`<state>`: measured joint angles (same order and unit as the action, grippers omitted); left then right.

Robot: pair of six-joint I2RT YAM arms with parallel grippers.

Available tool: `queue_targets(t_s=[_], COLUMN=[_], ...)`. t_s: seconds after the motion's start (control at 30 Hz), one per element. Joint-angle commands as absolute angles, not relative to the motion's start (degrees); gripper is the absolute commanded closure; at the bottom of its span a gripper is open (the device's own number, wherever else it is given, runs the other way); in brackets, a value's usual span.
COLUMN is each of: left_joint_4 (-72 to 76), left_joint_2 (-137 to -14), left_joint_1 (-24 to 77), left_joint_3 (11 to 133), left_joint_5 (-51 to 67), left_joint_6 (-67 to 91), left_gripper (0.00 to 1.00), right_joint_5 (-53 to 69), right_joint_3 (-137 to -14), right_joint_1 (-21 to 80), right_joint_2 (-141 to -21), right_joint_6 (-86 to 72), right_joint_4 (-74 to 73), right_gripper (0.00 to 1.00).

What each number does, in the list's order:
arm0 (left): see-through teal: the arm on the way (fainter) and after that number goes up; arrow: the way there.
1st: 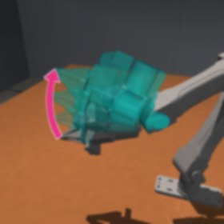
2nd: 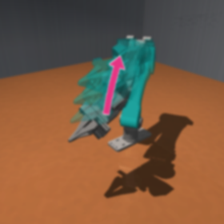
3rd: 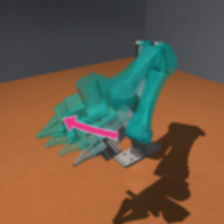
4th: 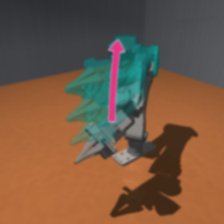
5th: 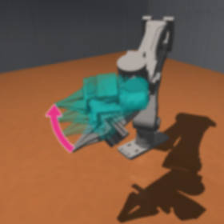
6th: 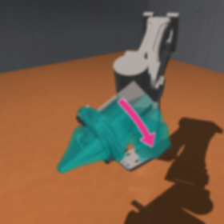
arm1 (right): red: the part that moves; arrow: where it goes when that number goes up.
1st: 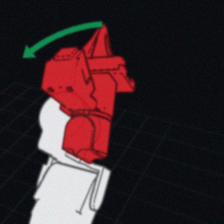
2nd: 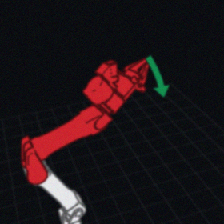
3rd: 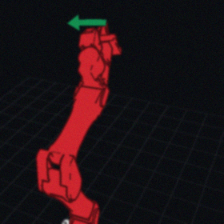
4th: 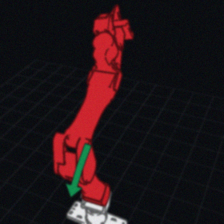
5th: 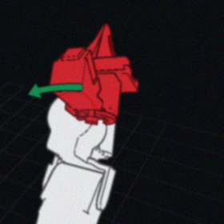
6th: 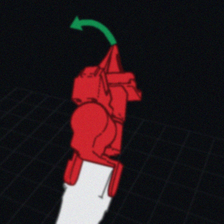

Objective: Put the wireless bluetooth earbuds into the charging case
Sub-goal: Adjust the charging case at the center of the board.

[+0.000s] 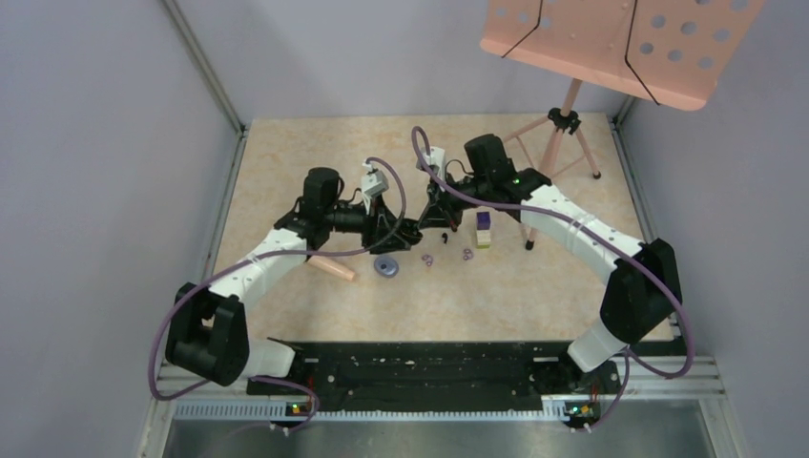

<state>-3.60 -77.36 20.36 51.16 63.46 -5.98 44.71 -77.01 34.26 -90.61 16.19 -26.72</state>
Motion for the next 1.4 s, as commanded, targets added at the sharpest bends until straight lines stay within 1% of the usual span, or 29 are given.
queue_targets(t_s=[0.0,0.23,0.5,0.7,0.93,1.2,1.3,1.37], left_joint_4=[4.77,5.58,13.35,18.00,18.66,15.83,16.41,17.09], left_joint_2=[-74.71,-73.66,-72.53,-73.19,-74.91,-76.91,-77.52,-77.78], left_joint_1=[20.12,20.10,20.07,20.29,21.01,21.46,21.52,21.50], left_joint_3=[48.54,46.54,43.95,43.06,44.33,46.20,46.88,47.34], left_joint_5=[62.94,61.16,55.19,54.34,56.64,58.58,58.17,57.65], left_joint_6=[-0.26,2.63,9.72,12.22,10.88,8.05,8.81,9.49], left_gripper=[0.44,0.44,0.41,0.41,0.44,0.55,0.55,0.53], right_joint_5=[42.90,39.19,34.64,34.67,34.72,34.98,34.89,34.87], right_joint_3=[-76.49,-75.78,-75.93,-75.93,-75.68,-75.69,-75.52,-75.49], right_joint_1=[34.10,34.15,34.17,34.26,34.20,34.23,34.19,34.19], right_joint_2=[-87.41,-86.67,-86.64,-86.75,-86.79,-87.13,-87.10,-87.10], right_joint_6=[14.40,13.18,11.33,10.82,10.55,10.21,10.20,10.15], right_joint_4=[-23.36,-22.27,-21.96,-21.61,-21.32,-20.67,-20.74,-20.75], right_gripper=[1.00,1.00,1.00,1.00,1.00,1.00,1.00,1.00])
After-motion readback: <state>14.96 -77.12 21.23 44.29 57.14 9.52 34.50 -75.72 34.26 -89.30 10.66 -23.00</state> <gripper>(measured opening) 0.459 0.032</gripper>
